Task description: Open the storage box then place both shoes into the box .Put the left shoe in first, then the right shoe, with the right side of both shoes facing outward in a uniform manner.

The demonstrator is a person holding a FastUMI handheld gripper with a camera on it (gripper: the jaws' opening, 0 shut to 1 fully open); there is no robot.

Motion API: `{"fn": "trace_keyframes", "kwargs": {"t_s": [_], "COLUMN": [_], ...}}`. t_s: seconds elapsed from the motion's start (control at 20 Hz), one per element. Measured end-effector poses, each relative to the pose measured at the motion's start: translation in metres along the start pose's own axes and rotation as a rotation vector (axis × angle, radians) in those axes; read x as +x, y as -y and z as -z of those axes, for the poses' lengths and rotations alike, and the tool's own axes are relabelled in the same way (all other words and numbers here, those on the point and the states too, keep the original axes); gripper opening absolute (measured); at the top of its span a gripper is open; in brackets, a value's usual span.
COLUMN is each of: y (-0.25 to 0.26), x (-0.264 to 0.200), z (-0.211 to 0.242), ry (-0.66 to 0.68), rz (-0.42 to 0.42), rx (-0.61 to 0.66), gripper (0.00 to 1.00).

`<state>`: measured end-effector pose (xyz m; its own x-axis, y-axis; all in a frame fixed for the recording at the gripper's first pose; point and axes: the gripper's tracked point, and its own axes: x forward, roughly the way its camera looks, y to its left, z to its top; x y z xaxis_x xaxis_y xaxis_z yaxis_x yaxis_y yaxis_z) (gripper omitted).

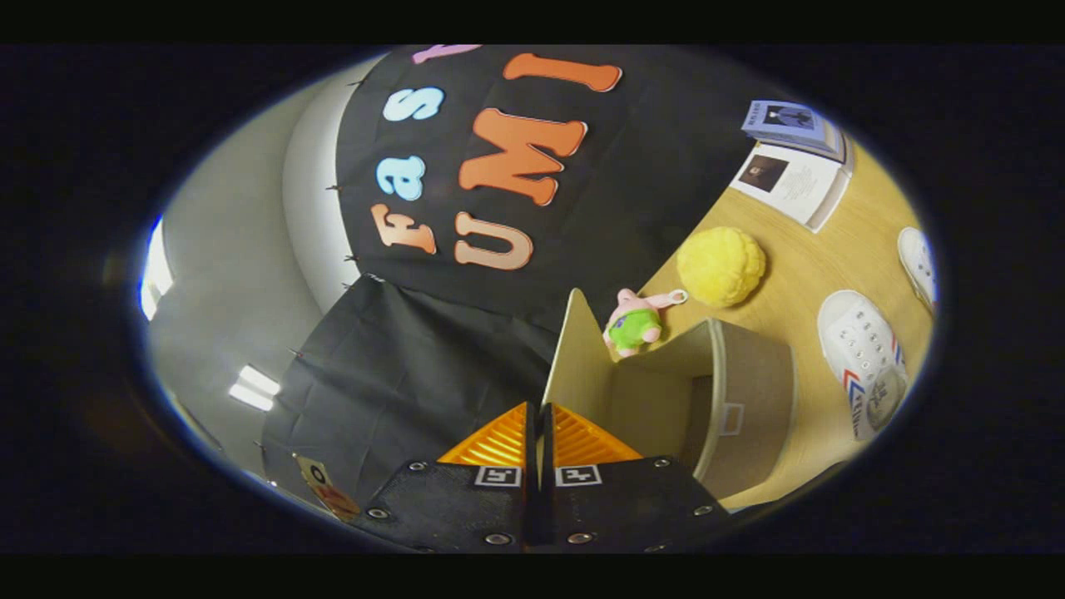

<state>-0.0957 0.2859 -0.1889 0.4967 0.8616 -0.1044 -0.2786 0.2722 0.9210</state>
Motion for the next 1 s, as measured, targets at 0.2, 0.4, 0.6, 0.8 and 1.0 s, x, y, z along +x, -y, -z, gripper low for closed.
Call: {"fn": "trace_keyframes", "kwargs": {"t_s": [0.2,0.4,0.6,0.8,1.0], "y": [-0.046,-0.078,-0.096,-0.110,-0.107], "x": [0.034,0.074,0.109,0.132,0.135], "z": [0.013,0.044,0.078,0.102,0.105], "ry": [-0.024,-0.075,-0.135,-0.171,-0.166], "rz": [-0.019,-0.003,0.003,-0.013,0.016], "rx": [-0.079,-0.187,-0.278,-0.334,-0.400], "gripper": [0.01,0.01,0.03,0.06,0.47]}}
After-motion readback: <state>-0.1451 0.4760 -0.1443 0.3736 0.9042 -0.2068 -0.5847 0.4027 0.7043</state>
